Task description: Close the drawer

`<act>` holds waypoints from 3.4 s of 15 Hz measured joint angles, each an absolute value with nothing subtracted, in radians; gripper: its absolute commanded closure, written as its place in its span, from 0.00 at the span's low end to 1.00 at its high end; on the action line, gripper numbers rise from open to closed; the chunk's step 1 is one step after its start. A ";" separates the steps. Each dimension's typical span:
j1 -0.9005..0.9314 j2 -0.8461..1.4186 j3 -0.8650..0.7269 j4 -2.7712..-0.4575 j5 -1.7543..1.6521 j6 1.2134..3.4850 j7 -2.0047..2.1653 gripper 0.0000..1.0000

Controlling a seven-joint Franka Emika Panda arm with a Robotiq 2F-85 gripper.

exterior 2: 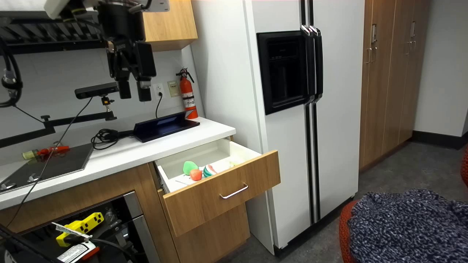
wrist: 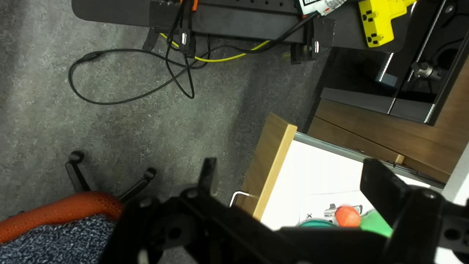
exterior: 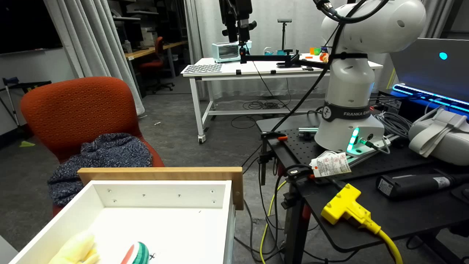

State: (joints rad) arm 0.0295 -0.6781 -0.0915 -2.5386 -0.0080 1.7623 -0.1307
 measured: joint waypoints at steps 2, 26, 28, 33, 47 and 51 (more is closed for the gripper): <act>0.029 -0.678 -0.091 -2.539 -0.008 1.762 -0.131 0.00; -0.023 -0.408 -0.089 -2.536 -0.053 2.189 -0.104 0.00; -0.026 -0.323 -0.092 -2.514 -0.053 2.286 -0.104 0.00; -0.051 -0.033 -0.110 -2.353 -0.052 2.447 -0.110 0.00; -0.062 0.197 -0.102 -2.204 -0.026 2.479 -0.115 0.00; -0.072 0.318 -0.079 -2.159 0.021 2.544 -0.132 0.00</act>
State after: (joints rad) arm -0.0723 0.3181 -0.0786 -2.1593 0.0207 2.5442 -0.1323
